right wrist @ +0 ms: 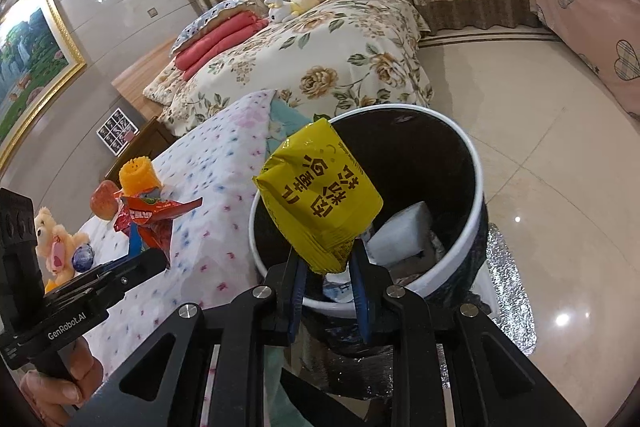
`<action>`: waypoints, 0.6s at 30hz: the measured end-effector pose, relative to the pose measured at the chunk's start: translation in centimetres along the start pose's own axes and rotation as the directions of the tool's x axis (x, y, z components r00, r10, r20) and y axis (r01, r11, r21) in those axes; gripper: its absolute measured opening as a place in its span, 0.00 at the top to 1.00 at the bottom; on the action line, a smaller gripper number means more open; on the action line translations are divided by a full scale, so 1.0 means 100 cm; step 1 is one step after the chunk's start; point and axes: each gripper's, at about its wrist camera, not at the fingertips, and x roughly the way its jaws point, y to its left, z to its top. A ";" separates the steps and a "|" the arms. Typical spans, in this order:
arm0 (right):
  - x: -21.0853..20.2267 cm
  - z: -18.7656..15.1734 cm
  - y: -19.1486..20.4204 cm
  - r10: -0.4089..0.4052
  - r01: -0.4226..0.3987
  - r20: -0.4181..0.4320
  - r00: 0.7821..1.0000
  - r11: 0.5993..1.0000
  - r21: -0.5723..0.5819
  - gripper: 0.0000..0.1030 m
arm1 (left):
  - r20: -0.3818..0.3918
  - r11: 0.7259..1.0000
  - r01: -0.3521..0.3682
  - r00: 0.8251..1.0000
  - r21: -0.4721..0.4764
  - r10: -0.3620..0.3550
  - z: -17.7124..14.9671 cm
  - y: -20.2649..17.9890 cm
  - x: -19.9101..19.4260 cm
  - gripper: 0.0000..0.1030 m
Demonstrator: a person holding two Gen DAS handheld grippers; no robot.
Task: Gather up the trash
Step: 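Carry the chip bag with the left tool while the right tool carries the yellow bag over the bin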
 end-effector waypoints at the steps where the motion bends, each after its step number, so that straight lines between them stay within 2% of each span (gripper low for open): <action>1: 0.000 0.000 -0.001 -0.001 0.001 0.001 1.000 1.000 0.002 0.79 | -0.001 1.000 0.001 1.000 0.003 -0.001 0.001 -0.001 0.002 0.78; 18: 0.006 0.014 -0.017 -0.012 0.012 0.007 1.000 1.000 0.026 0.79 | -0.019 0.999 0.016 1.000 0.051 -0.015 0.016 -0.028 0.026 0.78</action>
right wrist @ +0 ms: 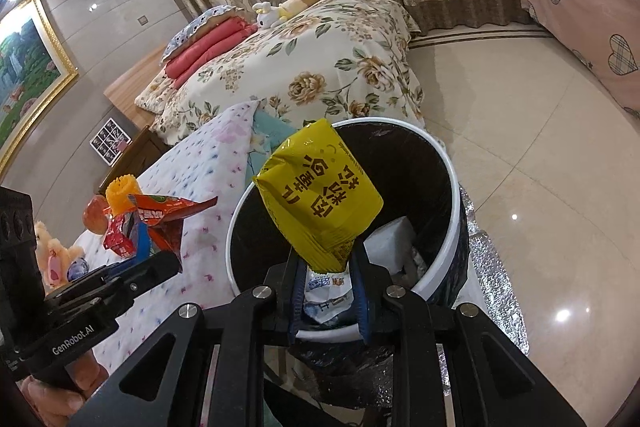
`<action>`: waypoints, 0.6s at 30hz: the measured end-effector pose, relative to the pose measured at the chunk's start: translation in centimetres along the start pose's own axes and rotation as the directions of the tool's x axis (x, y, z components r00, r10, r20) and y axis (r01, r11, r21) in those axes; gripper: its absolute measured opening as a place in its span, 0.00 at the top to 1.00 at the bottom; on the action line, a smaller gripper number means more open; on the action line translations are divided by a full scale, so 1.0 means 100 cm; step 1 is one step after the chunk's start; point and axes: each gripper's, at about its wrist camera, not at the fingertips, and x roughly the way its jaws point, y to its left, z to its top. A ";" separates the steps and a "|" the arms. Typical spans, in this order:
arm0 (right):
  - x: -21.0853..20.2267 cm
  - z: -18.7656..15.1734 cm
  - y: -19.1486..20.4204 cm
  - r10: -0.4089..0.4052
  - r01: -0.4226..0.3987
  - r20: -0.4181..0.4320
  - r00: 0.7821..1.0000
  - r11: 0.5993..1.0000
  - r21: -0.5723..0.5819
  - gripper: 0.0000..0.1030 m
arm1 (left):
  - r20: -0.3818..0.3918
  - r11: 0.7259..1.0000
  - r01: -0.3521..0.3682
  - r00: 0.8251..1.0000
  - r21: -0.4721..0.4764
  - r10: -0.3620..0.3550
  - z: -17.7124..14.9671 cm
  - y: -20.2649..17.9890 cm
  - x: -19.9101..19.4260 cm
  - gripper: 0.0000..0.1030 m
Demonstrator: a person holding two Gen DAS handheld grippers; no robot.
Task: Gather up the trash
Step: 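Carry the chip bag with the left tool while the right tool carries the yellow bag over the bin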
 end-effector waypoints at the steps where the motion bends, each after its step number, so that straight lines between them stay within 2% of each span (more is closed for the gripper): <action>1: 0.000 0.001 0.000 -0.001 0.001 0.000 1.000 1.000 0.000 0.79 | -0.001 1.000 0.000 1.000 0.000 0.000 0.000 -0.001 0.001 0.78; 18: 0.009 0.012 -0.013 -0.025 0.025 -0.014 1.000 1.000 0.003 0.77 | -0.026 0.999 0.004 1.000 0.035 -0.003 0.010 -0.012 0.025 0.77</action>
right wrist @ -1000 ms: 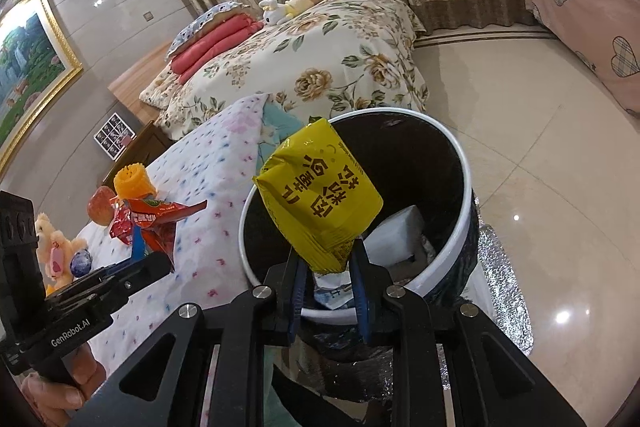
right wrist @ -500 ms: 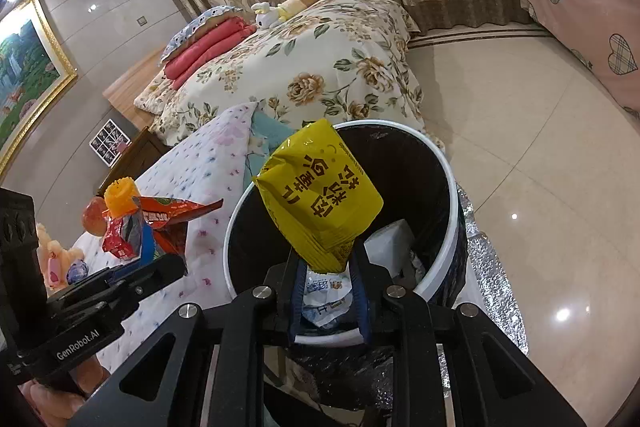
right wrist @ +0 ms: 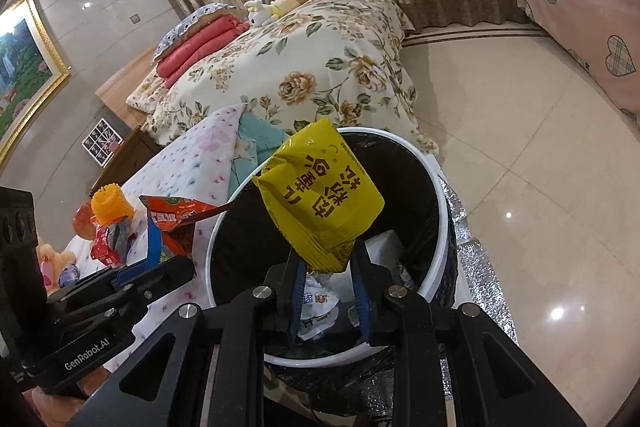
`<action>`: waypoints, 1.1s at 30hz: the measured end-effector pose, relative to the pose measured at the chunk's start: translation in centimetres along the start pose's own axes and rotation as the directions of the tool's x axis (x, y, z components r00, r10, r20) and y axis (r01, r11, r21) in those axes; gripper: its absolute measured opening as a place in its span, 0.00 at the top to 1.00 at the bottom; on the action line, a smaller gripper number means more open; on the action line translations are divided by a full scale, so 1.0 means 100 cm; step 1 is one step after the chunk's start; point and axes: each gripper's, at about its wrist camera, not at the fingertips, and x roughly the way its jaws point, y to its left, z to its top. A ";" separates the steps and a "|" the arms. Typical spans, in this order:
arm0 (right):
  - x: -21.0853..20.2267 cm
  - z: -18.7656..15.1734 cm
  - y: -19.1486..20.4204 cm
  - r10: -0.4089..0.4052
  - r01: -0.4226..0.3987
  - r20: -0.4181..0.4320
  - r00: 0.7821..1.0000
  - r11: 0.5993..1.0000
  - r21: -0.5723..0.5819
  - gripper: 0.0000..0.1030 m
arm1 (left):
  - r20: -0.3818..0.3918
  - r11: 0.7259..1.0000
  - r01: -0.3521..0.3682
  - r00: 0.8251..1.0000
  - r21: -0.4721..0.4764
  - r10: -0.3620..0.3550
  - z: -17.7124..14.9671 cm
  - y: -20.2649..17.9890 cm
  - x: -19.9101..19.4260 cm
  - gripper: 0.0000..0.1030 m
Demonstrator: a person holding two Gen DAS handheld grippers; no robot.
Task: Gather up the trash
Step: 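Carry the chip bag with the left tool while the right tool carries the yellow bag over the bin, then open both tools over the bin to drop the two bags, then move both open tools back over the red packet and pink wrapper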
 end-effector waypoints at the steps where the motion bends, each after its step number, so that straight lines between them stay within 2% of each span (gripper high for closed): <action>1: 0.000 0.000 0.000 -0.001 0.001 0.000 1.000 1.000 0.001 0.76 | -0.003 1.000 0.002 1.000 -0.001 -0.002 0.000 0.000 0.001 0.77; 3: 0.001 0.002 -0.001 -0.001 0.001 -0.003 1.000 1.000 0.005 0.76 | -0.007 1.000 -0.002 1.000 -0.005 0.002 0.001 0.001 0.002 0.76; 7: 0.000 0.003 -0.004 -0.001 0.001 -0.005 1.000 1.000 0.023 0.69 | -0.003 1.000 -0.013 1.000 -0.007 0.013 0.002 0.002 0.000 0.57; 9: -0.001 0.003 -0.003 0.002 -0.002 0.002 1.000 1.000 0.027 0.54 | 0.009 1.000 -0.014 1.000 -0.010 0.014 0.001 0.003 -0.005 0.52; 13: -0.005 0.002 0.000 0.014 -0.015 0.012 1.000 0.999 0.035 0.45 | 0.016 0.999 -0.019 1.000 -0.035 0.020 -0.004 0.011 -0.014 0.48; 15: -0.005 0.001 0.003 0.022 -0.022 0.016 1.000 0.999 0.040 0.29 | 0.013 0.998 -0.018 1.000 -0.055 0.019 -0.007 0.015 -0.016 0.47; 26: -0.009 -0.009 0.031 0.066 -0.067 0.014 0.998 0.997 0.030 0.19 | 0.028 0.985 -0.043 0.998 -0.168 0.048 -0.038 0.055 -0.049 0.44; 33: -0.003 -0.016 0.059 0.109 -0.109 -0.006 0.994 0.994 0.000 0.19 | 0.036 0.967 -0.072 0.996 -0.246 0.083 -0.057 0.089 -0.069 0.44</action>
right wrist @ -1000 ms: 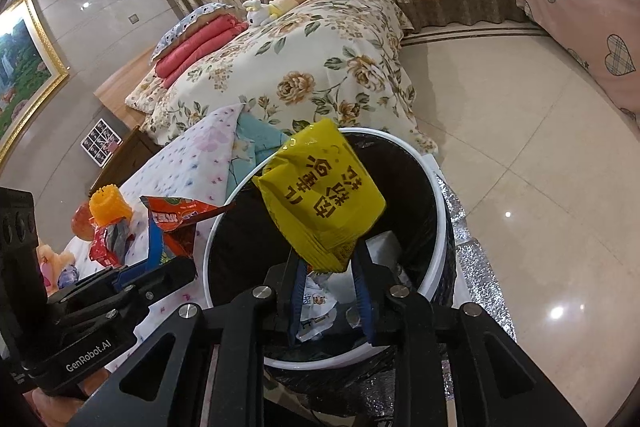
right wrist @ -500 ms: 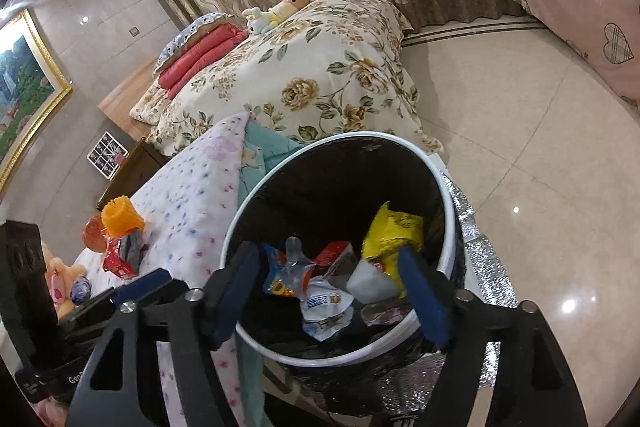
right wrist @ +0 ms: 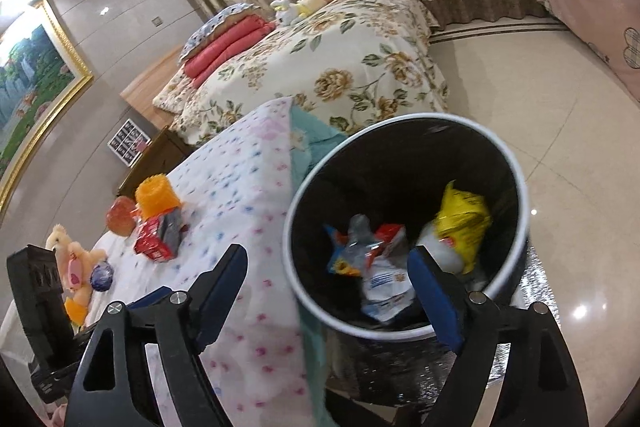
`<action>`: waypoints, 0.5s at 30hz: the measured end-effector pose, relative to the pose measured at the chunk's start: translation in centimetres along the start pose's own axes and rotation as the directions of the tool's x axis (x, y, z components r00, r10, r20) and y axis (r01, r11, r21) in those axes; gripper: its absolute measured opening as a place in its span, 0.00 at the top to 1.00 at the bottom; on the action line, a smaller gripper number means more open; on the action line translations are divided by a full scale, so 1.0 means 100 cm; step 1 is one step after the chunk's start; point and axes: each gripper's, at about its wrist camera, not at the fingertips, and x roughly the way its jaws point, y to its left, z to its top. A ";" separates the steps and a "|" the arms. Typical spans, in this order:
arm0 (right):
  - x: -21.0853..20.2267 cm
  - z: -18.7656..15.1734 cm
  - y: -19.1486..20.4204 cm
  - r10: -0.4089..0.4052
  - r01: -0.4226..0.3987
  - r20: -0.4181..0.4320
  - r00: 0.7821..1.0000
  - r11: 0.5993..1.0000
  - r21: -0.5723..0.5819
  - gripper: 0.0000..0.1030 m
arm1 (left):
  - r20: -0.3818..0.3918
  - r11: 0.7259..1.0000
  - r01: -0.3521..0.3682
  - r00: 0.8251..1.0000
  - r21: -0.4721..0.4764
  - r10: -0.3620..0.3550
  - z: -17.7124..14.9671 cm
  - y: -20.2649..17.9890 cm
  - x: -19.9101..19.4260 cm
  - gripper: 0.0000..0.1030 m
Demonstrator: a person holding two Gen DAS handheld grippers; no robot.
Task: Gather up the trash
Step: 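Move both open tools back over the red packet and pink wrapper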
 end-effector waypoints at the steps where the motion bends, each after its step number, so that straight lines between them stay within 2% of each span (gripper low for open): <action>1: 0.002 -0.001 0.006 0.007 -0.007 -0.005 1.000 1.000 -0.009 0.19 | 0.002 1.000 -0.008 1.000 -0.009 0.008 -0.001 0.005 -0.002 0.44; 15: 0.030 -0.025 0.075 0.095 -0.104 -0.085 0.992 0.988 -0.112 0.18 | 0.044 0.986 -0.121 0.991 -0.112 0.127 -0.026 0.077 -0.040 0.44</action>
